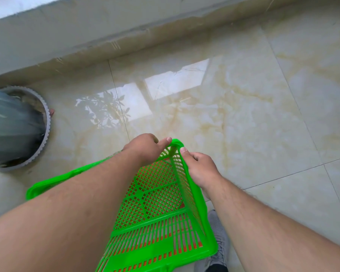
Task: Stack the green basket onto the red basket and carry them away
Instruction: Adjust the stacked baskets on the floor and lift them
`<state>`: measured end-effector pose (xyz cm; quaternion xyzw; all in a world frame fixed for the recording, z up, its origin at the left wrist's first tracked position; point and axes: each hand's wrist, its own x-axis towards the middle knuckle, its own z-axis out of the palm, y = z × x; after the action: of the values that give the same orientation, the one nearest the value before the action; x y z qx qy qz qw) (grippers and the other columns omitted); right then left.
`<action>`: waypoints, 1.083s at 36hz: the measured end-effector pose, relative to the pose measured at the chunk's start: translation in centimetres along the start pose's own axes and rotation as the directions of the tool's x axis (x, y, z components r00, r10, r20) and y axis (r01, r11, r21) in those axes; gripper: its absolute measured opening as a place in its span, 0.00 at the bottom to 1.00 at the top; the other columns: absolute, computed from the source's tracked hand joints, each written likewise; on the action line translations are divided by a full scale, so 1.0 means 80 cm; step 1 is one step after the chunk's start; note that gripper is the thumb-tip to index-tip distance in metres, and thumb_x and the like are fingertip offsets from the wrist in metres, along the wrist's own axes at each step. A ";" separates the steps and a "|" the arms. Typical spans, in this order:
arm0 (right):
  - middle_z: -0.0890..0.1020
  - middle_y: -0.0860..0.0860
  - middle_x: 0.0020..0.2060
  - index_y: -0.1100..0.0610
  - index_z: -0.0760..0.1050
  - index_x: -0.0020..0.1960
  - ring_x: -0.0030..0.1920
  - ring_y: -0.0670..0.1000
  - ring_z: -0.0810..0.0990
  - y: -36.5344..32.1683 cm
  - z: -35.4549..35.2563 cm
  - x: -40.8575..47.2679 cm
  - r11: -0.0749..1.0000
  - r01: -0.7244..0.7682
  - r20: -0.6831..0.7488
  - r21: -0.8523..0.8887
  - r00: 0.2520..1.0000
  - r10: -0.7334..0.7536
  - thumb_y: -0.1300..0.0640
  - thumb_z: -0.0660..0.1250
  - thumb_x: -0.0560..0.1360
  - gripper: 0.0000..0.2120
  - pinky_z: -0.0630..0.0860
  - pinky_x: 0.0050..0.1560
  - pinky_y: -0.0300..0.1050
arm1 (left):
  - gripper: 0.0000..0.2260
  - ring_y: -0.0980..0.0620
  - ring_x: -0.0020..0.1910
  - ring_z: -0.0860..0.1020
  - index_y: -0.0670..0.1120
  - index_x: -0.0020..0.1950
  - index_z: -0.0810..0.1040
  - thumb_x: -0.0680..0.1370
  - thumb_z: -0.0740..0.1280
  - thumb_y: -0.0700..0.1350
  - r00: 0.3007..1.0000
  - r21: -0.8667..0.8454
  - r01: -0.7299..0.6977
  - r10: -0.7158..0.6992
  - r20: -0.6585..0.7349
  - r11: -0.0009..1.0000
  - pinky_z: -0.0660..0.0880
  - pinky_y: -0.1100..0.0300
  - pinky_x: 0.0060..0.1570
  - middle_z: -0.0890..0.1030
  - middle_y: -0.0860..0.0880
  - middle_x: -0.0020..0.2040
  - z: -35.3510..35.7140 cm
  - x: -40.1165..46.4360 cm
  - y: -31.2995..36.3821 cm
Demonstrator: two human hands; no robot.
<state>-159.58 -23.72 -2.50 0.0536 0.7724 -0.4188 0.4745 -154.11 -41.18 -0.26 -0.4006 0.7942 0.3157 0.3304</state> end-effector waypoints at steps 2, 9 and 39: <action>0.89 0.51 0.40 0.56 0.86 0.45 0.46 0.53 0.87 0.001 0.001 0.003 1.000 0.000 0.005 0.002 1.000 0.000 0.40 0.66 0.78 0.20 0.81 0.50 0.48 | 0.31 0.41 0.57 0.81 0.45 0.61 0.83 0.81 0.57 0.69 1.000 0.005 -0.006 0.006 0.007 1.000 0.78 0.46 0.63 0.85 0.43 0.55 0.003 0.004 -0.002; 0.89 0.50 0.41 0.57 0.86 0.46 0.46 0.52 0.87 0.002 -0.001 0.006 1.000 -0.005 0.030 0.021 1.000 0.004 0.40 0.66 0.78 0.20 0.80 0.48 0.44 | 0.30 0.41 0.49 0.82 0.44 0.55 0.84 0.81 0.57 0.69 1.000 0.010 -0.024 0.023 0.015 1.000 0.79 0.46 0.58 0.84 0.44 0.45 0.007 0.015 -0.005; 0.88 0.49 0.40 0.55 0.84 0.44 0.43 0.49 0.86 0.020 0.007 0.017 0.999 0.040 -0.047 0.008 0.998 -0.039 0.41 0.69 0.77 0.17 0.80 0.47 0.43 | 0.28 0.39 0.51 0.82 0.50 0.53 0.83 0.81 0.55 0.70 0.985 0.190 -0.039 0.069 -0.156 0.981 0.74 0.51 0.46 0.85 0.45 0.50 0.022 0.005 -0.002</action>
<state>-159.13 -23.54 -4.59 0.0503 0.7824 -0.4301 0.4475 -153.69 -40.09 -1.65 -0.3706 0.8549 0.2154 0.2923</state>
